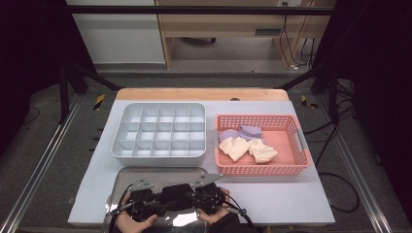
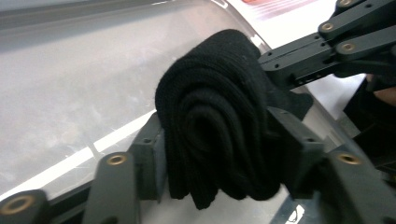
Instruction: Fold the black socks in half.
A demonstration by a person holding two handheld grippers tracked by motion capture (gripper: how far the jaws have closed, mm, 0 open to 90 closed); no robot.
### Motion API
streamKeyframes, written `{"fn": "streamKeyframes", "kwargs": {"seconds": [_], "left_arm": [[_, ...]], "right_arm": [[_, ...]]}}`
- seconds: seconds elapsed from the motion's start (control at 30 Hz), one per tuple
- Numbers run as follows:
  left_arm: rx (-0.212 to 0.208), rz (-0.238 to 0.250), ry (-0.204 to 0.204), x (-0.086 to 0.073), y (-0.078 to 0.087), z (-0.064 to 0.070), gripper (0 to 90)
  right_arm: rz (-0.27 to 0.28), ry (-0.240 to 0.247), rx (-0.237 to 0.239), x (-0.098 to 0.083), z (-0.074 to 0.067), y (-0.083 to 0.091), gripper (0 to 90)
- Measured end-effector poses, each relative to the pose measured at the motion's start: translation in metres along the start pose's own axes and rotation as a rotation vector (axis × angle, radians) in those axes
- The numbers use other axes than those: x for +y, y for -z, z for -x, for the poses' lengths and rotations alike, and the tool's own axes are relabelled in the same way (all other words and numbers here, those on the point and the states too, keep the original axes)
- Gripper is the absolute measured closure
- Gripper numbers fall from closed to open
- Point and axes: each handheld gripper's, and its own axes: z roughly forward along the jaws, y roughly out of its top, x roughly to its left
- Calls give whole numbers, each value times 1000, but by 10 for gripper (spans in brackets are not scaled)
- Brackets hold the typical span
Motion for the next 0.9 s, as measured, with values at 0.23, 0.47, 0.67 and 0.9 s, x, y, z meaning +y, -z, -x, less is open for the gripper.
{"fn": "streamKeyframes", "kwargs": {"seconds": [0.23, 0.47, 0.67, 0.9], "left_arm": [[7, 6, 2, 3, 4, 5, 641], [16, 32, -56, 10, 12, 18, 669], [33, 49, -93, 14, 18, 23, 668], [57, 78, -100, 18, 28, 21, 667]], "right_arm": [[5, 6, -1, -1, 1, 1, 894], [44, 19, 9, 0, 2, 11, 837], [129, 28, -56, 1, 12, 37, 742], [137, 0, -146, -9, 30, 58, 644]]}}
